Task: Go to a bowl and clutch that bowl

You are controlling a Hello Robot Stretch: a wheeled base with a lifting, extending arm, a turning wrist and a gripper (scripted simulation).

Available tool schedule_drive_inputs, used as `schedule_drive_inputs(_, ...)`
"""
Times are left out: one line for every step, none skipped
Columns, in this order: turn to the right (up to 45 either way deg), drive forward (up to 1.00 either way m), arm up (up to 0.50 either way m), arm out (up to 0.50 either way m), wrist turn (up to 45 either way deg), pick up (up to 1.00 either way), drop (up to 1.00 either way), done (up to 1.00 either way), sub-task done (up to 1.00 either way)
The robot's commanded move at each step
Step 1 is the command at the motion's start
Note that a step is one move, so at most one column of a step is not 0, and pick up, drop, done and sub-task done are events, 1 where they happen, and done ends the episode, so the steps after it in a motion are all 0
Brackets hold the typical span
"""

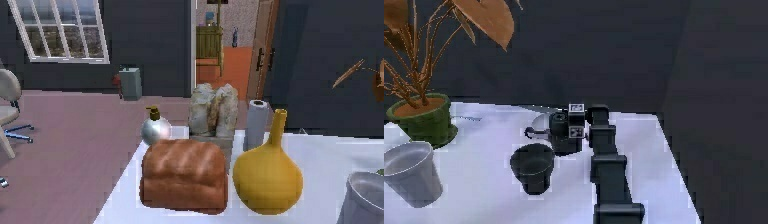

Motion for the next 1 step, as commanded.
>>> schedule_drive_inputs(0.0, 0.00, 0.08, 0.00, 0.0, 0.00, 0.00, 0.00, 0.00)
